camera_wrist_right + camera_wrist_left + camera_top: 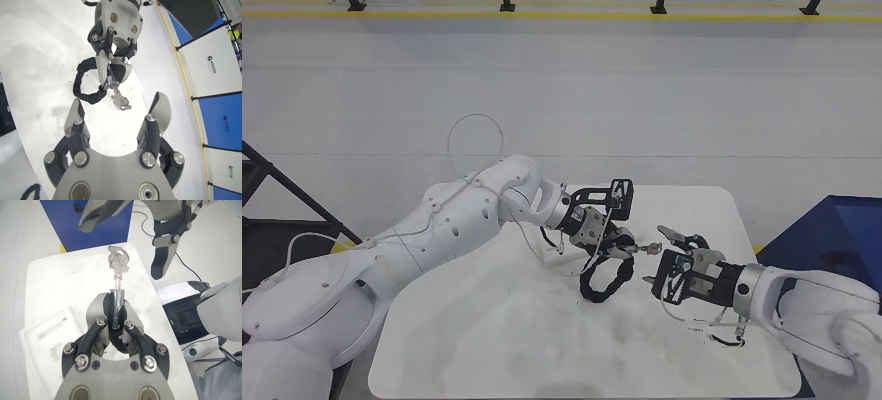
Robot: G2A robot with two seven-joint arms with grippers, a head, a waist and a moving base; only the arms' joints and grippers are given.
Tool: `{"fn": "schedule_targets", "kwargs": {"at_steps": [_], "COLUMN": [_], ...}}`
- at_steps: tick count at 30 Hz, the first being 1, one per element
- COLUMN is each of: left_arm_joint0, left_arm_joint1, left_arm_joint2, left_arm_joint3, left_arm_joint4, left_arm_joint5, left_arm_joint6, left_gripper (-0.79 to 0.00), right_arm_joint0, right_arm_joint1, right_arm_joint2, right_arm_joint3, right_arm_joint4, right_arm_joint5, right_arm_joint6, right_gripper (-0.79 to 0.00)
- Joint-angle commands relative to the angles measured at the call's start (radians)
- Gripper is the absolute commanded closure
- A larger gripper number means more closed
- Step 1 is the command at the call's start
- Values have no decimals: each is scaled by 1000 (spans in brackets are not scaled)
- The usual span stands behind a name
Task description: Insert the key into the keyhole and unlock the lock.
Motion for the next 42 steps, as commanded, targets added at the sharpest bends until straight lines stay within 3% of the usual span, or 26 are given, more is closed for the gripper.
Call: {"fn": "schedule_targets", "kwargs": {"at_steps": [1, 4, 14, 16, 17, 21, 22, 28, 42], "left_arm_joint0": [0, 2, 2, 2, 2, 0, 0, -6, -5], "left_arm_joint1": [0, -1, -6, -6, -6, -7, -7, -6, -2], "left_arm_joint2": [0, 0, 0, 0, 0, 0, 0, 0, 0], "left_arm_joint3": [-2, -2, -1, -1, -1, 1, 1, -1, -16], "left_arm_joint4": [-6, -17, -45, -51, -52, -53, -54, -47, 58], "left_arm_joint5": [0, 0, 0, 0, 0, 0, 0, 0, 0], "left_arm_joint6": [-8, -20, -47, -50, -51, -55, -56, -54, 32], "left_gripper": [0, 0, 0, 0, 0, 0, 0, 0, 0], "right_arm_joint0": [-2, -10, -40, -40, -41, -41, -41, -48, 12], "right_arm_joint1": [0, -1, -1, 0, 0, -1, -1, -2, 3], "right_arm_joint2": [-7, -17, -33, -32, -31, -25, -23, -14, 11], "right_arm_joint3": [-8, -18, -14, -12, -10, -1, 2, 46, 121], "right_arm_joint4": [-59, -136, -237, -231, -227, -178, -157, 76, 638], "right_arm_joint5": [12, 33, 48, 45, 44, 45, 44, 71, 330], "right_arm_joint6": [-22, -60, -120, -123, -125, -130, -132, -98, 146], "right_gripper": [-391, -342, -314, -259, -188, -31, 0, 0, 0]}}
